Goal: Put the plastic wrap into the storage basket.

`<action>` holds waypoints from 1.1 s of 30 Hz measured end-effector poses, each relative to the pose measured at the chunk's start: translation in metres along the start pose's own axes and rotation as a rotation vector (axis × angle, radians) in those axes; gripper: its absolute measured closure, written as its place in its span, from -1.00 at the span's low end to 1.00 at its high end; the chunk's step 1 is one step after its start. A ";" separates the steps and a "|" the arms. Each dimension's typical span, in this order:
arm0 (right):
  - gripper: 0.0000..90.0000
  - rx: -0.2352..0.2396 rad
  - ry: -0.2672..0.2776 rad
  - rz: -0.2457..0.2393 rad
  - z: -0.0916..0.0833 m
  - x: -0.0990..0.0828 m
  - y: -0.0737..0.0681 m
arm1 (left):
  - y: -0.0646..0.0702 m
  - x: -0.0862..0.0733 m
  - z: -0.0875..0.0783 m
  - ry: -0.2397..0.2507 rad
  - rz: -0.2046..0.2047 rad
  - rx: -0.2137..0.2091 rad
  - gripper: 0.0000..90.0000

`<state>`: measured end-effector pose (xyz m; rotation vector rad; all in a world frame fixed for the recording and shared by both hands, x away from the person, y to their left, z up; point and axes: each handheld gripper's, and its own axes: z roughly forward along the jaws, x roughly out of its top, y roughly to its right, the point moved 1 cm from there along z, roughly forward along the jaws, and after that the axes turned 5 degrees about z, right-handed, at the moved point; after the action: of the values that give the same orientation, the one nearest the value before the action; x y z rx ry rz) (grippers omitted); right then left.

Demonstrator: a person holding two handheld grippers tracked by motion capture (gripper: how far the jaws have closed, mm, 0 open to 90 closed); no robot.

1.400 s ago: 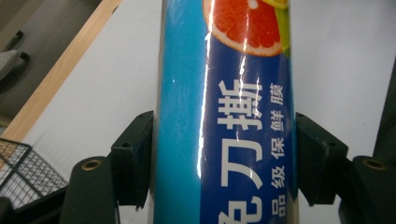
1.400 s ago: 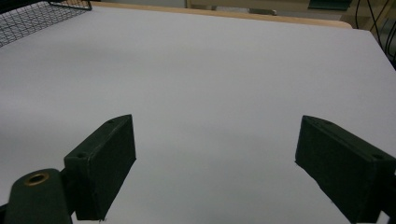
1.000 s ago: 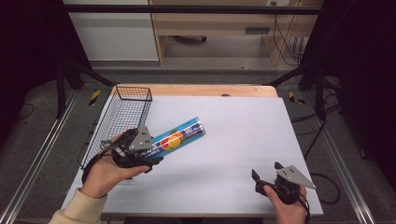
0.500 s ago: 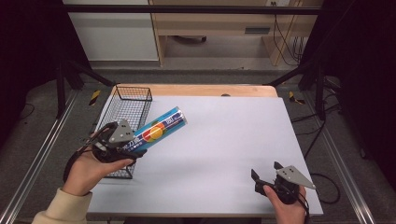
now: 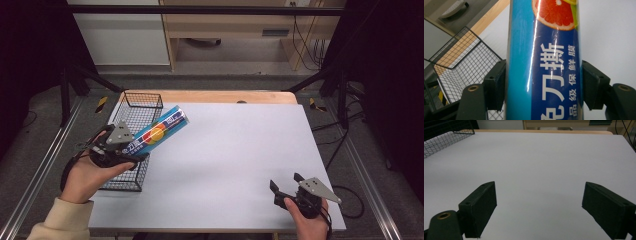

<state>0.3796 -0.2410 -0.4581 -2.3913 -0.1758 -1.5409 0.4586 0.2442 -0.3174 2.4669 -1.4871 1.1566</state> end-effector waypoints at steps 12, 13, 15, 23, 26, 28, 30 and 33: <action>-0.72 0.027 0.015 -0.010 -0.005 0.002 -0.002 | 0.001 -0.004 -0.005 -0.033 -0.026 0.029 -0.28; -0.72 0.028 0.014 -0.015 -0.005 0.001 -0.002 | 0.002 -0.004 -0.004 -0.047 -0.024 0.037 -0.28; -0.72 0.023 0.018 -0.016 -0.007 0.002 -0.002 | 0.003 -0.005 -0.003 -0.049 -0.030 0.039 -0.28; -0.72 0.024 0.012 -0.021 -0.005 0.002 -0.003 | -0.004 -0.011 -0.002 -0.064 -0.062 0.052 -0.28; -0.72 0.023 0.012 -0.020 -0.005 0.002 -0.002 | -0.006 -0.014 -0.002 -0.076 -0.078 0.064 -0.28; -0.72 0.022 0.016 -0.020 -0.005 0.002 -0.002 | -0.008 -0.015 -0.002 -0.087 -0.085 0.075 -0.28; -0.72 0.023 0.014 -0.015 -0.005 0.002 -0.002 | -0.010 -0.016 -0.002 -0.098 -0.089 0.086 -0.28; -0.72 0.029 0.017 -0.013 -0.006 0.002 -0.003 | -0.011 -0.018 -0.002 -0.109 -0.107 0.097 -0.28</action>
<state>0.3746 -0.2396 -0.4536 -2.3589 -0.2085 -1.5535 0.4615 0.2642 -0.3230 2.6775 -1.3341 1.1176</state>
